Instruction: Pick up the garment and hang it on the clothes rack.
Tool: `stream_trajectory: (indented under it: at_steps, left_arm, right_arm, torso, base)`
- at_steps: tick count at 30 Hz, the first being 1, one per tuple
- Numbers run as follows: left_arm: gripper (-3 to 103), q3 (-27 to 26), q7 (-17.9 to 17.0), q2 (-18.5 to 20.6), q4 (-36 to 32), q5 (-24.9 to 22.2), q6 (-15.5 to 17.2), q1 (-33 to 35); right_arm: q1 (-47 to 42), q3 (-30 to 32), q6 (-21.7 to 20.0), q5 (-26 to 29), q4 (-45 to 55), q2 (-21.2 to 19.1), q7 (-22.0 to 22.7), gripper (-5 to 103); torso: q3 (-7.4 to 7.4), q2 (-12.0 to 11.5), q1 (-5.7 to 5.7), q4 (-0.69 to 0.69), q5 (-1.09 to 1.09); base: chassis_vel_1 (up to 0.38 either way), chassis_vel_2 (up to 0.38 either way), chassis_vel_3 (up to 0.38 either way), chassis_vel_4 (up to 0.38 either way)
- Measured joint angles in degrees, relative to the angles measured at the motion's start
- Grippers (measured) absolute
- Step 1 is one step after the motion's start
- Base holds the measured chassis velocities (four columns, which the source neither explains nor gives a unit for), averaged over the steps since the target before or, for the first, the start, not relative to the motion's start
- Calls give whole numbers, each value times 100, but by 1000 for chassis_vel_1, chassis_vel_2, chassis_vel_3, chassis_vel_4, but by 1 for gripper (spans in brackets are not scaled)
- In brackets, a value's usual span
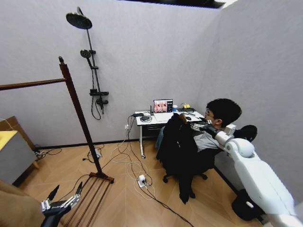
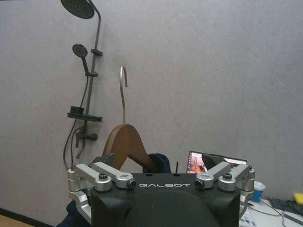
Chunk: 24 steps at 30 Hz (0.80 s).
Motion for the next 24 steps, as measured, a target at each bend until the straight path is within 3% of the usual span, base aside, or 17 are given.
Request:
stream_trajectory:
  at_steps: [7,10,11,13,14,15,17,24]
  left_arm:
    - [100,0,-1,0,0,0,0,0]
    - [100,0,-1,0,0,0,0,0]
    - [100,0,-1,0,0,0,0,0]
    - [100,0,0,0,0,0,0,0]
    - [100,0,0,0,0,0,0,0]
    - [100,0,0,0,0,0,0,0]
    - [100,0,-1,0,0,0,0,0]
    - [100,0,0,0,0,0,0,0]
  right_arm:
    - [-18,-264,-47,82,365,265,158,100]
    - [-131,-392,-226,141,733,421,741,100]
    - [-131,-392,-226,141,733,421,741,100]
    - [-68,-615,-232,109,788,527,1464,100]
    - [-68,-615,-232,109,788,527,1464,100]
    - [82,-804,-189,55,710,631,2049,100]
    - [204,-901,-192,10,614,687,2267,100]
    - [959,-1281,-255,33,-15,874,2352,100]
  torso:
    - [0,0,-1,0,-1]
    - [-1,0,-2,-2,0]
    - [-1,0,-2,-2,0]
    - [0,1,-2,-2,0]
    - [0,1,-2,-2,0]
    - [0,1,-1,1,0]
    - [0,1,-2,2,0]
    - [0,1,-1,-1,-1]
  base:
    - [0,0,0,0]
    - [0,0,0,0]
    - [0,0,0,0]
    - [0,0,0,0]
    - [0,0,0,0]
    - [0,0,0,0]
    - [0,0,0,0]
    - [0,0,0,0]
